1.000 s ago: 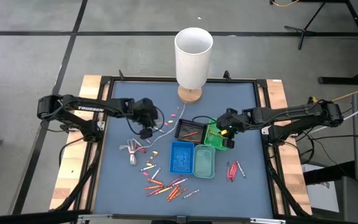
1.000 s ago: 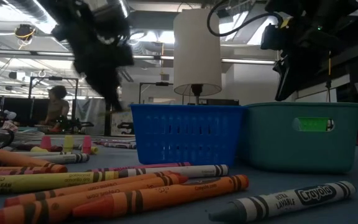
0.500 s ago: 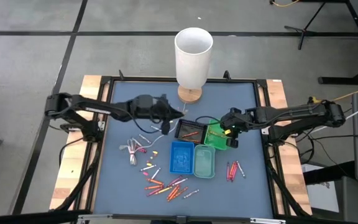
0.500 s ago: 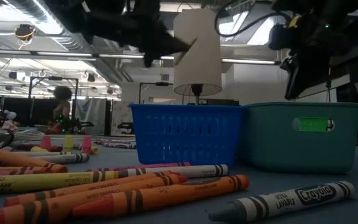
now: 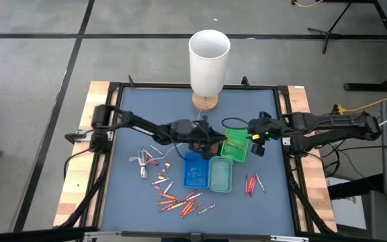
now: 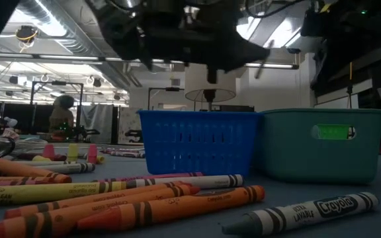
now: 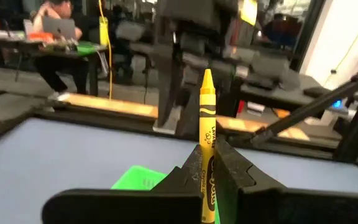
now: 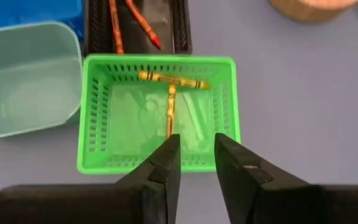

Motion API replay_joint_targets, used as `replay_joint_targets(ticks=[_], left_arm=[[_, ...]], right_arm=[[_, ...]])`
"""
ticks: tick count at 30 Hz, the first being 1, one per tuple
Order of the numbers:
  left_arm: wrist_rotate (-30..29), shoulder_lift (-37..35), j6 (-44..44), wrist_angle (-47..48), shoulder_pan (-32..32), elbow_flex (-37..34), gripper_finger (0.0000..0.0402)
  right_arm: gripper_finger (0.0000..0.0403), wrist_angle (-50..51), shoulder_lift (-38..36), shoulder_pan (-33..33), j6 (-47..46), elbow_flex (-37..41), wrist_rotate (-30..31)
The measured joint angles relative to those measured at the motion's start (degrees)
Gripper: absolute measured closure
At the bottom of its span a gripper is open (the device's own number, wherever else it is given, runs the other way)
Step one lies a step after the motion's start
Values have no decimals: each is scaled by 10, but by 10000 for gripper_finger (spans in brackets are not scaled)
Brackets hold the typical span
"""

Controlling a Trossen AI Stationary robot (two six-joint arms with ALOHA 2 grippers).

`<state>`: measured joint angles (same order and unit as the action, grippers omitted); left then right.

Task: Sort crayons
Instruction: Put the yellow crayon into the green bin

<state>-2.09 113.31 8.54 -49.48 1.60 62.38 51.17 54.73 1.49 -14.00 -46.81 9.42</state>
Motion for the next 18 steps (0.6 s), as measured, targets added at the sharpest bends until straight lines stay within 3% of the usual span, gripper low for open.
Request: replay_joint_targets(ticks=[9,18], left_arm=[[0,115,-1,8,-3,122,381],[-1,144,-1,10,-2,144,355]], right_arm=[[307,86,-10,0,-124,0,-63],[307,95,-10,59,-254,0,-116]])
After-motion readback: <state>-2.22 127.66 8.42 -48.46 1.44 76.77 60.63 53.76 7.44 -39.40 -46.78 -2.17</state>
